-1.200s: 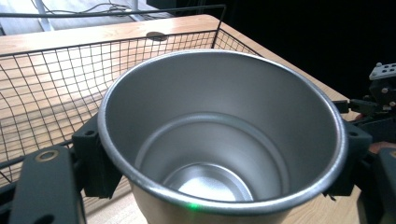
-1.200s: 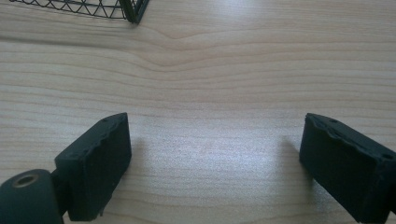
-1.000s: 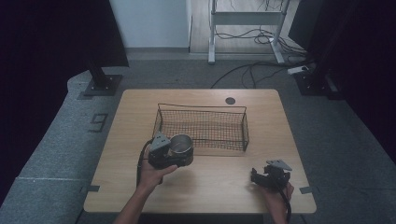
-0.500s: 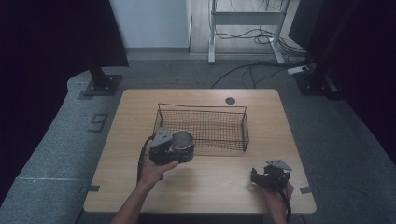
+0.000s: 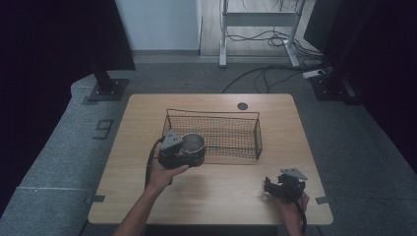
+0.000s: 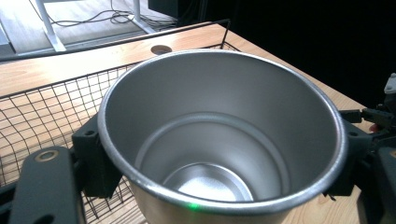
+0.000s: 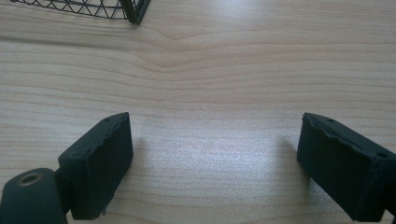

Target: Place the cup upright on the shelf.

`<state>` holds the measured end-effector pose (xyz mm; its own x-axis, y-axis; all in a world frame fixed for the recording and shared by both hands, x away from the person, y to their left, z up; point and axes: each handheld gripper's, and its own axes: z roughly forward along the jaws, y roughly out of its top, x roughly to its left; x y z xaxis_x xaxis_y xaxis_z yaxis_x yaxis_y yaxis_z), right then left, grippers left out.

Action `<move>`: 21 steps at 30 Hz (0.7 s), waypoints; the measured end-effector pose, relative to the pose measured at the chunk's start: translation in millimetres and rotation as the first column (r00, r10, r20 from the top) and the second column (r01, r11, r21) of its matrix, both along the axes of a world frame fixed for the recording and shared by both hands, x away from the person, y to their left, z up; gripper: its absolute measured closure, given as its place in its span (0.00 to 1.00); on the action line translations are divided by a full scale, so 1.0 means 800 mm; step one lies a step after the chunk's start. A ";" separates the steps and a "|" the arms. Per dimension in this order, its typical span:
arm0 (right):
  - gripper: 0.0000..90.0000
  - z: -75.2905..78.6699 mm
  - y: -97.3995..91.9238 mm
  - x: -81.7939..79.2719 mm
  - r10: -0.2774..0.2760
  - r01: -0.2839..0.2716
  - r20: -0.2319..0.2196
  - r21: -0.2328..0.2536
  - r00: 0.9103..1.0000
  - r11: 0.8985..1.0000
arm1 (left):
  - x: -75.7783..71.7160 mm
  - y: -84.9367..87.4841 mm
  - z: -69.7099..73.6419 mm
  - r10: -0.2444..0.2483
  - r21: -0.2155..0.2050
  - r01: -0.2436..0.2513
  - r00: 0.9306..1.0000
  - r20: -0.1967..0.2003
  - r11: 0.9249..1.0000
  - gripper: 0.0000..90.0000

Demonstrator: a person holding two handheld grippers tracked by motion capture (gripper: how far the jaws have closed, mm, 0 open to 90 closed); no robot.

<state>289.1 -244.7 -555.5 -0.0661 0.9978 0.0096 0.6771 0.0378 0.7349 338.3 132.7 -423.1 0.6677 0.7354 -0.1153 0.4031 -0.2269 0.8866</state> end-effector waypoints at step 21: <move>0.12 0.000 0.000 0.000 0.000 0.000 -0.003 0.000 1.000 1.000 | 0.025 -0.010 0.013 0.004 0.019 -0.004 1.000 0.008 1.000 0.21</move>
